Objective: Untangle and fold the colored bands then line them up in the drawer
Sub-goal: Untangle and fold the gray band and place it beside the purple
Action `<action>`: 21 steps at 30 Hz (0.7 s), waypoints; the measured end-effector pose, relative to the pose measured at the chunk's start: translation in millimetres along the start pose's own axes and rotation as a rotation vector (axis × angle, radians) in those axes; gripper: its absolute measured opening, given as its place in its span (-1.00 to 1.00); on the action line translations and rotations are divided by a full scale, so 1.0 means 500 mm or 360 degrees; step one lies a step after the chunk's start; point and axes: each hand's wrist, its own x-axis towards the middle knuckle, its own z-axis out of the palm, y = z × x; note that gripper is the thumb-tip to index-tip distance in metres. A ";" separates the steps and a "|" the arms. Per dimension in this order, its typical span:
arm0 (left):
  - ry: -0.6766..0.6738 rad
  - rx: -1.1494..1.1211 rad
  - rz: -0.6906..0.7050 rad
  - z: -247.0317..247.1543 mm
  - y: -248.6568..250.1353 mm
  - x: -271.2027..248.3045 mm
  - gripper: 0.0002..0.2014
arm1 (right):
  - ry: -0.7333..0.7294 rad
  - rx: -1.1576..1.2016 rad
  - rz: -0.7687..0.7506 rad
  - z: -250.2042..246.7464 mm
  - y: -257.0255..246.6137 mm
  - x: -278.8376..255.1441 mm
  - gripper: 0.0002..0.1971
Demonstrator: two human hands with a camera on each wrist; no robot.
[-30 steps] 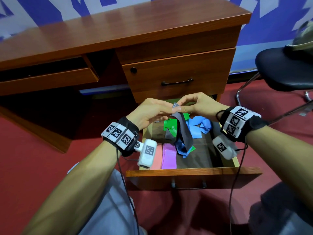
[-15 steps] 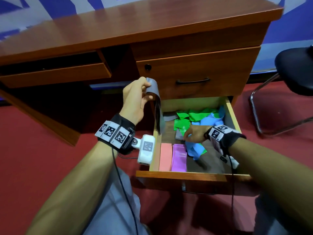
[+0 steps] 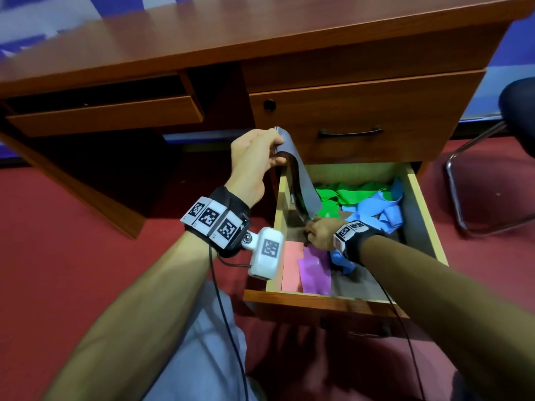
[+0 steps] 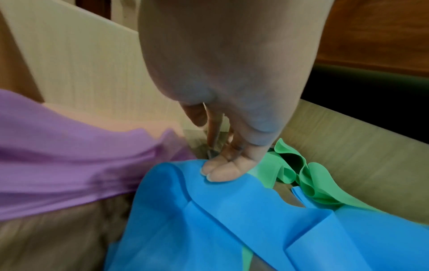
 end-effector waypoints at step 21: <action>-0.0053 0.0093 0.0000 0.011 -0.020 0.001 -0.81 | 0.0378 0.0080 0.0283 -0.035 0.062 -0.071 -0.60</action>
